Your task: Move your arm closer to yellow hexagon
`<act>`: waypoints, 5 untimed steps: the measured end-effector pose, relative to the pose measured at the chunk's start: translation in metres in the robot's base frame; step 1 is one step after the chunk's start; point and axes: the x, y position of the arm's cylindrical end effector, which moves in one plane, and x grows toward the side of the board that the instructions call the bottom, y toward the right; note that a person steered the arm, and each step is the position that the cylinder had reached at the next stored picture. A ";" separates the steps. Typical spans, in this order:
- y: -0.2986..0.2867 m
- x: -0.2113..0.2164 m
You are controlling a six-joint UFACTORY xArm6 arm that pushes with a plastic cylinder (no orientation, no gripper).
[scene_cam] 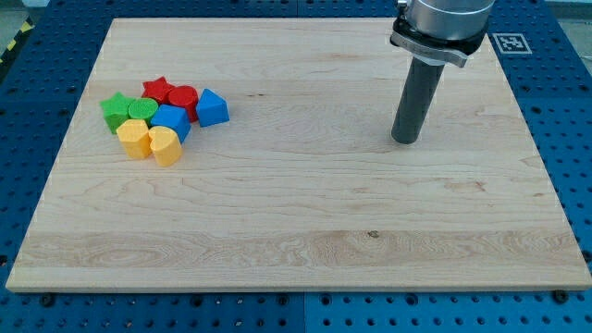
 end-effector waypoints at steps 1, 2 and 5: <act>0.000 0.000; -0.019 0.009; -0.128 0.108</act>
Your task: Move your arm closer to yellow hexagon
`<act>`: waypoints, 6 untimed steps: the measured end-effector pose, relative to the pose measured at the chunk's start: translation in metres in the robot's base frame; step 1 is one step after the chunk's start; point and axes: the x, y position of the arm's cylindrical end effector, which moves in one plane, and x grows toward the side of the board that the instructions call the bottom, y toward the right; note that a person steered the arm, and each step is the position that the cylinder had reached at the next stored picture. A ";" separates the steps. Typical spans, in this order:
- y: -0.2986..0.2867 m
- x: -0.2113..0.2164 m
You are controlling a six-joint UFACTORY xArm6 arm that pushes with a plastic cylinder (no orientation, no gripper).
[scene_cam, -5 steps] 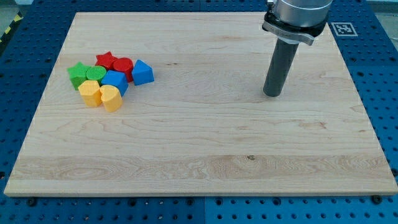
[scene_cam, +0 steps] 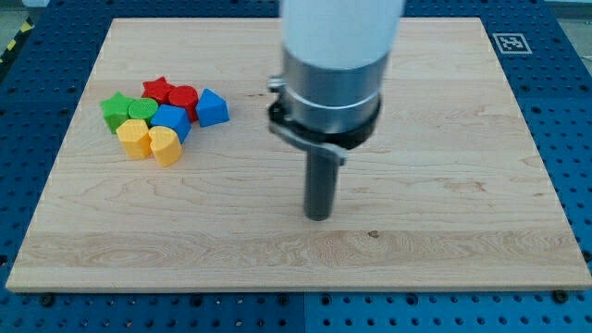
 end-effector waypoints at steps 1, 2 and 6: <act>-0.023 -0.004; -0.026 -0.004; -0.145 -0.010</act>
